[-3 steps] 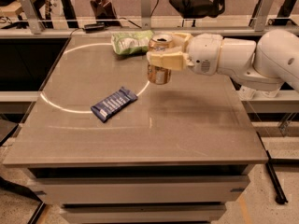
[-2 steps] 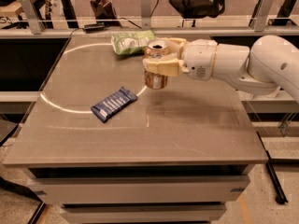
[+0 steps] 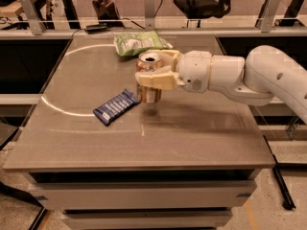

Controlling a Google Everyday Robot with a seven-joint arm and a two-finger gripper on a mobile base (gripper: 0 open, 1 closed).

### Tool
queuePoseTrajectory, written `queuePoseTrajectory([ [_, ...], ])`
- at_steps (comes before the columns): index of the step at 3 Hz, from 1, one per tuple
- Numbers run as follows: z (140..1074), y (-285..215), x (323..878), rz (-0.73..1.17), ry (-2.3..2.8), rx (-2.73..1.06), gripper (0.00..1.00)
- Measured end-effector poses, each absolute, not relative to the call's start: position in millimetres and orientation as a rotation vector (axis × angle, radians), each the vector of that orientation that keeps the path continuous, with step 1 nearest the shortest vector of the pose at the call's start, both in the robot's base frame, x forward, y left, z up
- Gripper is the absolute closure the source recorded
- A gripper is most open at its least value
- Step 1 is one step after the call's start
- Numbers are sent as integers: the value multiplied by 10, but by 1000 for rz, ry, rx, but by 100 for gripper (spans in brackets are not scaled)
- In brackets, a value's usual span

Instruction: Move orange can near rxbar blueberry

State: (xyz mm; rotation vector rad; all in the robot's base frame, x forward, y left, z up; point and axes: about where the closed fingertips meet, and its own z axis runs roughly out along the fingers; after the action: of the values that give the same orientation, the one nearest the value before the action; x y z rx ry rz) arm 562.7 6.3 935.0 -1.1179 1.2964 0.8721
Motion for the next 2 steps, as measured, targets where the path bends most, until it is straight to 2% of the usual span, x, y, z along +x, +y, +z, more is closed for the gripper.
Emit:
queuePoseTrajectory([
  [2,9184,266,5411,905,1275,-1157,100],
])
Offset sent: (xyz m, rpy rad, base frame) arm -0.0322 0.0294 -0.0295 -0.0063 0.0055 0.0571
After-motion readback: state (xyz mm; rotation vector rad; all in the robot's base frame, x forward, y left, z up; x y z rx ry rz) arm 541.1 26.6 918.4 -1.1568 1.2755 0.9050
